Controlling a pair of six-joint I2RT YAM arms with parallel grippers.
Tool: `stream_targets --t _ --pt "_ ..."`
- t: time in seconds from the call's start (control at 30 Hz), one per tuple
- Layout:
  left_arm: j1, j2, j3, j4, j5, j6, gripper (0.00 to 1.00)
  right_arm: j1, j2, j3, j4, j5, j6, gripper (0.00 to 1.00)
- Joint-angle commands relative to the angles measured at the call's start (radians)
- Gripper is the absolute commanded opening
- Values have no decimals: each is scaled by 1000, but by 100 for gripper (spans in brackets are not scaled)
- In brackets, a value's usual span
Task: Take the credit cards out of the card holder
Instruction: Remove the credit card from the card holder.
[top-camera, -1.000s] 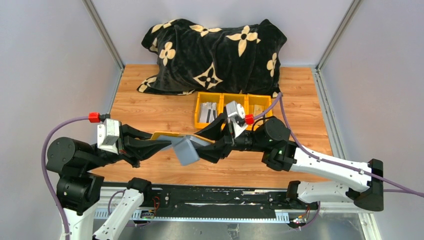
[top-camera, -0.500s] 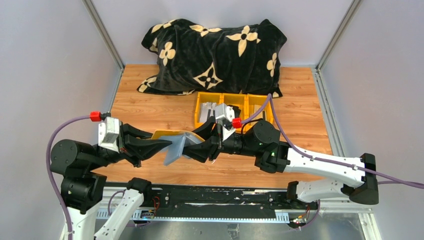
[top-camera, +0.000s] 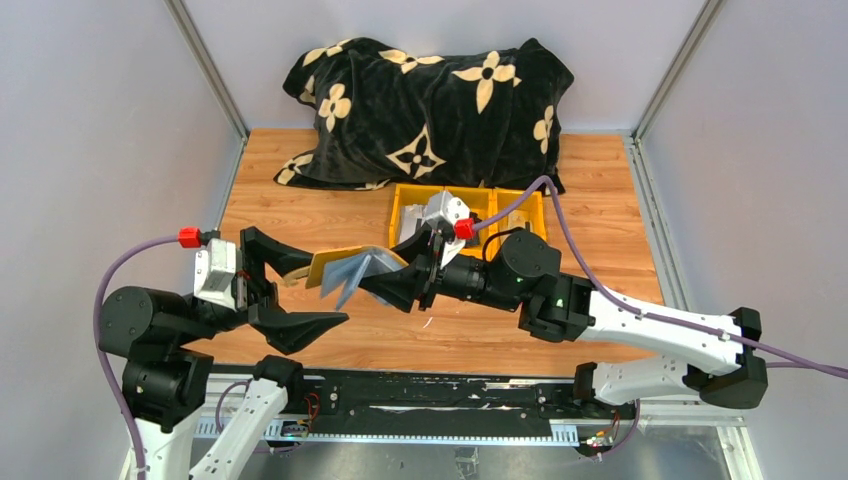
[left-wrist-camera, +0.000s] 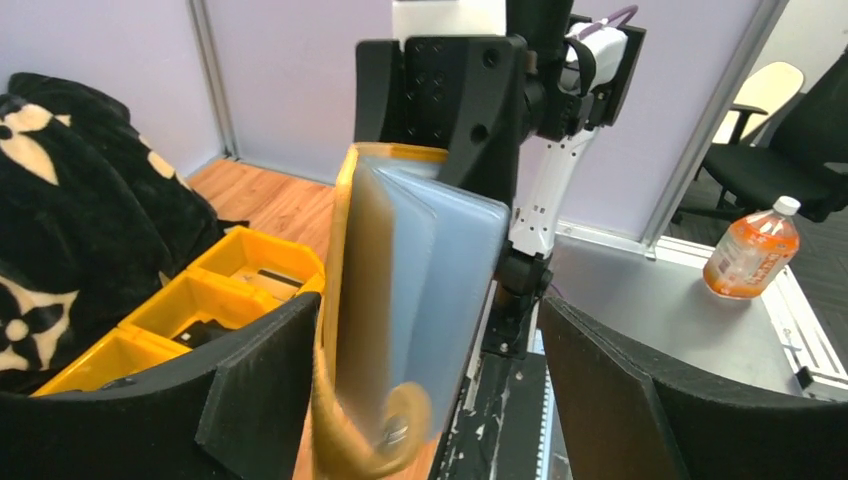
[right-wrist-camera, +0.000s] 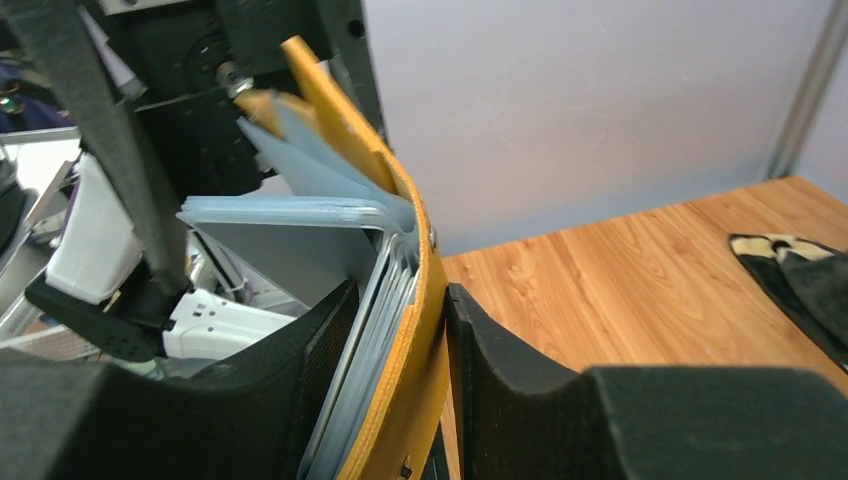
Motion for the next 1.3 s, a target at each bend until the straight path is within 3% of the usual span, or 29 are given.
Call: stream_targets --t 0.0,0.1,0.23,0.57,0.7,0.93,1.07,1.17,1.27 --pt "-1 -26 -27 51 35 -63 85 10 -21 115 -142 163 32 0" --pt "-1 -43 -48 60 33 -47 86 10 8 172 -215 190 56 0" --pt "-1 -39 -38 -13 -88 63 82 10 43 214 -221 108 82 0" --pt "-2 -33 -41 -8 -193 109 51 11 24 163 -118 -88 66 0" --pt "-2 -33 -44 31 -128 54 37 9 -47 44 59 -187 75 0" --pt "-1 1 -62 239 77 -238 19 8 -53 2 159 -342 108 0" --pt "-2 19 -56 268 119 -305 8 9 -62 -30 215 -377 118 0" --pt "-1 29 -46 269 119 -333 10 9 -67 -47 248 -397 122 0" --pt "-1 34 -43 271 119 -357 21 7 -65 -49 256 -414 124 0"
